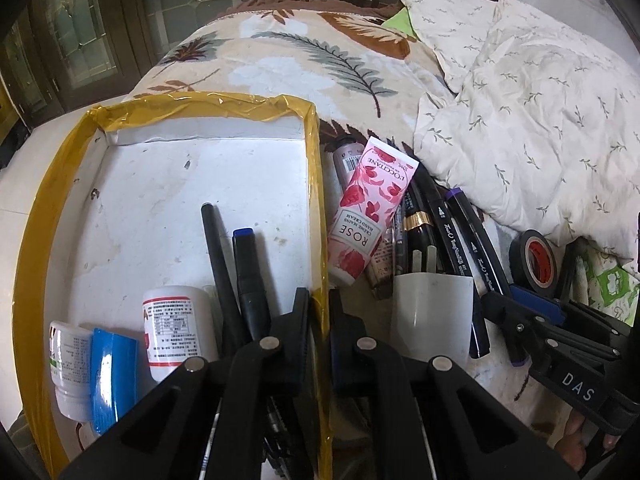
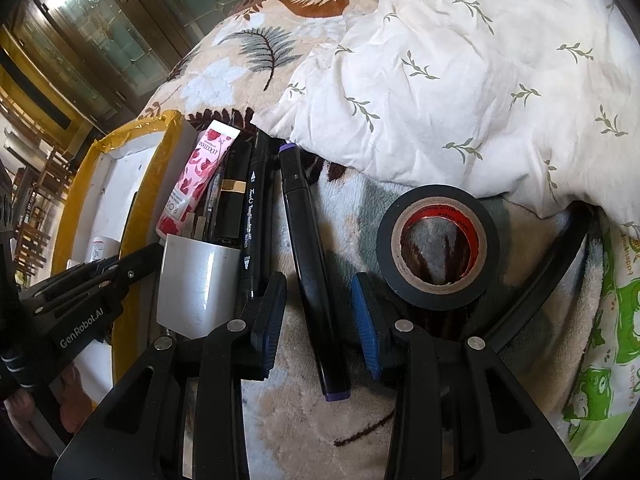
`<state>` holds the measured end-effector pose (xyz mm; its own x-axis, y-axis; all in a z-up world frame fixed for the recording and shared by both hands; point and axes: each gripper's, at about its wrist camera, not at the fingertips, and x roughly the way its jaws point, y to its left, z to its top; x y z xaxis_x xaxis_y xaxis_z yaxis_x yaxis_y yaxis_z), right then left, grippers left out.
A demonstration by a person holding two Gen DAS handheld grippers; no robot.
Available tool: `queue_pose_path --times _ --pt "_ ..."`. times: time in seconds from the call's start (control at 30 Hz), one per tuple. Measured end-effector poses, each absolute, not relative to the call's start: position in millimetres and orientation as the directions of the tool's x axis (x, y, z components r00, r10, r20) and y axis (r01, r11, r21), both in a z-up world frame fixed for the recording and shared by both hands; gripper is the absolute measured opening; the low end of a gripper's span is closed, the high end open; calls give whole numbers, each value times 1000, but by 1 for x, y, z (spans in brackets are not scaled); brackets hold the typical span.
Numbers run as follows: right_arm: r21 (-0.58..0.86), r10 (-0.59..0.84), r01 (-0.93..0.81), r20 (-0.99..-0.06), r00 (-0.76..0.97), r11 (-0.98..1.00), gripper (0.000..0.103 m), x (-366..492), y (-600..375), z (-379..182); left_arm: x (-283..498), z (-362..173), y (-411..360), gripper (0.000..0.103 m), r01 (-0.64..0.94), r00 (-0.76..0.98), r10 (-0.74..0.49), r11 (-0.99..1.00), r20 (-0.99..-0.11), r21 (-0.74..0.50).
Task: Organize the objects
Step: 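Grasp the white charger with the left tool while the right tool grasps the purple-capped marker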
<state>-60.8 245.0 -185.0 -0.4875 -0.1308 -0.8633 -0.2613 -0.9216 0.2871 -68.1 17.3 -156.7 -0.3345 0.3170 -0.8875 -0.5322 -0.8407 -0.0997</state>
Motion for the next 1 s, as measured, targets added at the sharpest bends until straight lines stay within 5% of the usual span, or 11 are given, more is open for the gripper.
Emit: queue_pose_path --times 0.33,0.43,0.6,1.0 --pt "324 -161 -263 -854 -495 -909 34 -58 248 -183 -73 -153 -2 12 -510 -244 444 -815 -862 -276" --pt "342 -183 -252 -849 -496 -905 35 -54 247 -183 -70 -148 -15 27 -501 -204 520 -784 -830 -368" --pt "362 -200 -239 -836 -510 -901 35 -51 247 -180 -62 -131 -21 74 -501 -208 607 -740 -767 -449" --pt "371 -202 -260 -839 -506 -892 35 -56 253 -182 -30 -139 43 66 -637 -370 368 -769 -853 -55"
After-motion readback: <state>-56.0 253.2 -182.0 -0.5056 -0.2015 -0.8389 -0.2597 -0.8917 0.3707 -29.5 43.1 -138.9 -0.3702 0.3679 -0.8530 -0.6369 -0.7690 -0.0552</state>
